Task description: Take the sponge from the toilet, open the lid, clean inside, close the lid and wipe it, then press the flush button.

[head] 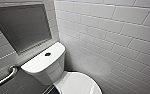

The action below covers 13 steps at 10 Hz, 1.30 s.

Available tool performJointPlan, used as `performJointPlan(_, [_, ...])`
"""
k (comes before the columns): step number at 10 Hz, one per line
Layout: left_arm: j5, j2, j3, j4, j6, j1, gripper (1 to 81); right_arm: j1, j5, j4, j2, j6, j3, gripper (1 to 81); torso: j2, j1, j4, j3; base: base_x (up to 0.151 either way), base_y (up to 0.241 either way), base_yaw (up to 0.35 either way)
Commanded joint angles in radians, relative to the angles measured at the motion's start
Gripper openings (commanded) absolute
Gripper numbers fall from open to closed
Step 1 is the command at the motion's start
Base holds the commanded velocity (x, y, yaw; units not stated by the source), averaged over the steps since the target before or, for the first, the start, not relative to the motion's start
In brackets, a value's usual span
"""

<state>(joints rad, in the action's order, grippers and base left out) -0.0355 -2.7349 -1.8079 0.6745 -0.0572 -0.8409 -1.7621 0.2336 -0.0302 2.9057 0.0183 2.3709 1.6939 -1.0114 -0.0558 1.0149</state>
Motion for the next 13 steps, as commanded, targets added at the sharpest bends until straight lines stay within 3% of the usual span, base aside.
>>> performJointPlan(1, [-0.083, 0.038, 0.159, -0.033, 0.019, 0.176, 81.1, -0.027, -0.085, -0.008, 0.000, 0.000, -0.018, 1.0, 0.000, 0.000, 0.000, 0.000, 0.000, 0.000, 0.000])
performJointPlan(4, [-0.109, 0.072, 0.222, -0.033, 0.019, 0.176, 81.1, -0.029, -0.085, -0.008, 0.002, -0.001, -0.019, 1.0, 0.000, 0.000, 0.000, 0.000, 0.000, 0.000, 0.000])
performJointPlan(5, [-0.119, 0.096, 0.263, -0.032, 0.019, 0.176, 81.1, -0.029, -0.085, -0.008, 0.003, 0.000, -0.021, 1.0, 0.000, 0.000, 0.000, -0.041, 0.000, 0.000, 0.000])
performJointPlan(7, [-0.150, 0.136, 0.329, -0.029, 0.008, 0.173, 81.1, -0.029, -0.085, -0.008, 0.003, 0.000, -0.021, 1.0, 0.000, 0.000, 0.000, -0.071, 0.000, 0.000, 0.000])
performJointPlan(8, [-0.174, 0.159, 0.356, -0.029, -0.028, 0.171, 81.1, -0.029, -0.085, -0.008, 0.003, 0.000, -0.021, 1.0, 0.000, 0.000, 0.000, -0.028, 0.000, 0.000, 0.000])
performJointPlan(10, [-0.193, 0.199, 0.392, -0.029, -0.124, 0.171, 81.1, -0.029, -0.085, -0.008, 0.003, 0.000, -0.021, 1.0, 0.000, 0.000, 0.000, -0.054, 0.000, 0.000, 0.000])
performJointPlan(13, [-0.239, 0.288, 0.466, -0.030, -0.331, 0.171, 81.1, -0.027, -0.085, -0.010, 0.005, 0.000, -0.021, 1.0, 0.000, -0.001, 0.000, -0.057, 0.000, 0.000, 0.000])
